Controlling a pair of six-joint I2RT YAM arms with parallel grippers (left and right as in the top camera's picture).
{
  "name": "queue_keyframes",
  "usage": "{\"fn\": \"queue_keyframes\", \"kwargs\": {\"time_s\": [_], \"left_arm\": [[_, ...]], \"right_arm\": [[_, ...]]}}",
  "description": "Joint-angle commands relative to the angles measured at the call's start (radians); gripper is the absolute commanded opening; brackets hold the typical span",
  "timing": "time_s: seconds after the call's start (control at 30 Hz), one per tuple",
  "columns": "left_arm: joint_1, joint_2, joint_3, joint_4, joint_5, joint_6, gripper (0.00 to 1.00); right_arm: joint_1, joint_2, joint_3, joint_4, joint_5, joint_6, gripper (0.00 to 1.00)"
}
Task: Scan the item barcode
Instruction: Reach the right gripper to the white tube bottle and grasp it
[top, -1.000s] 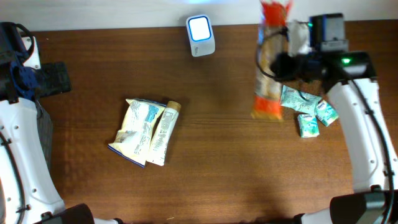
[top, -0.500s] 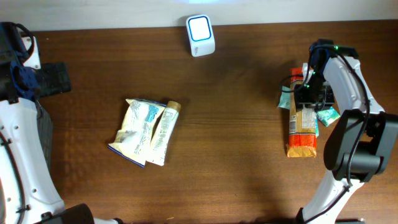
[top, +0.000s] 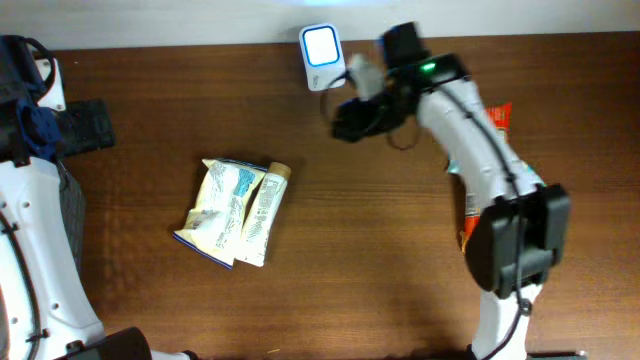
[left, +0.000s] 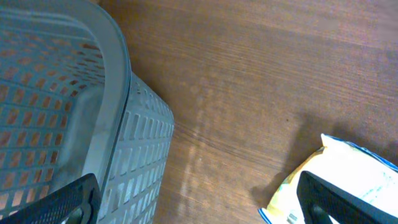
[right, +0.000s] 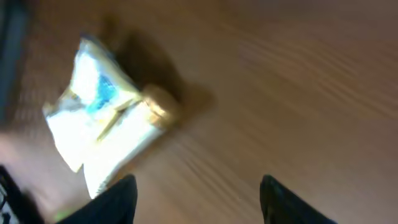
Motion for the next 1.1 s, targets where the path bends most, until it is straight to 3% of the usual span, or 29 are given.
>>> {"fn": "queue_keyframes", "kwargs": {"time_s": [0.0,0.1,0.27,0.43,0.57,0.6,0.63,0.67,0.73,0.8,0.97,1.03,1.07], "left_arm": [[0.002,-0.012,0.006,0.000,-0.003,0.000,0.99],[0.002,-0.012,0.006,0.000,-0.003,0.000,0.99],[0.002,-0.012,0.006,0.000,-0.003,0.000,0.99],[0.002,-0.012,0.006,0.000,-0.003,0.000,0.99],[0.002,-0.012,0.006,0.000,-0.003,0.000,0.99],[0.002,-0.012,0.006,0.000,-0.003,0.000,0.99],[0.002,-0.012,0.006,0.000,-0.003,0.000,0.99],[0.002,-0.012,0.006,0.000,-0.003,0.000,0.99],[0.002,-0.012,0.006,0.000,-0.003,0.000,0.99],[0.002,-0.012,0.006,0.000,-0.003,0.000,0.99],[0.002,-0.012,0.006,0.000,-0.003,0.000,0.99],[0.002,-0.012,0.006,0.000,-0.003,0.000,0.99],[0.002,-0.012,0.006,0.000,-0.003,0.000,0.99]], "right_arm": [[0.155,0.075,-0.006,0.137,0.086,0.086,0.59],[0.247,0.136,-0.005,0.210,0.116,0.206,0.50],[0.300,0.187,-0.006,0.289,0.115,0.209,0.50],[0.309,0.193,-0.005,0.101,-0.127,0.224,0.44],[0.253,0.160,-0.003,-0.055,-0.142,0.269,0.44],[0.243,0.161,-0.004,-0.083,-0.129,0.306,0.45],[0.238,0.168,-0.006,-0.098,-0.069,0.362,0.57],[0.240,0.171,-0.013,-0.097,-0.031,0.400,0.63],[0.260,0.179,-0.053,-0.051,0.024,0.512,0.72],[0.289,0.184,-0.119,0.065,0.038,0.648,0.72],[0.365,0.185,-0.218,0.266,0.042,0.687,0.72],[0.387,0.185,-0.252,0.291,0.161,0.763,0.64],[0.390,0.185,-0.274,0.292,0.216,0.808,0.53]]}}
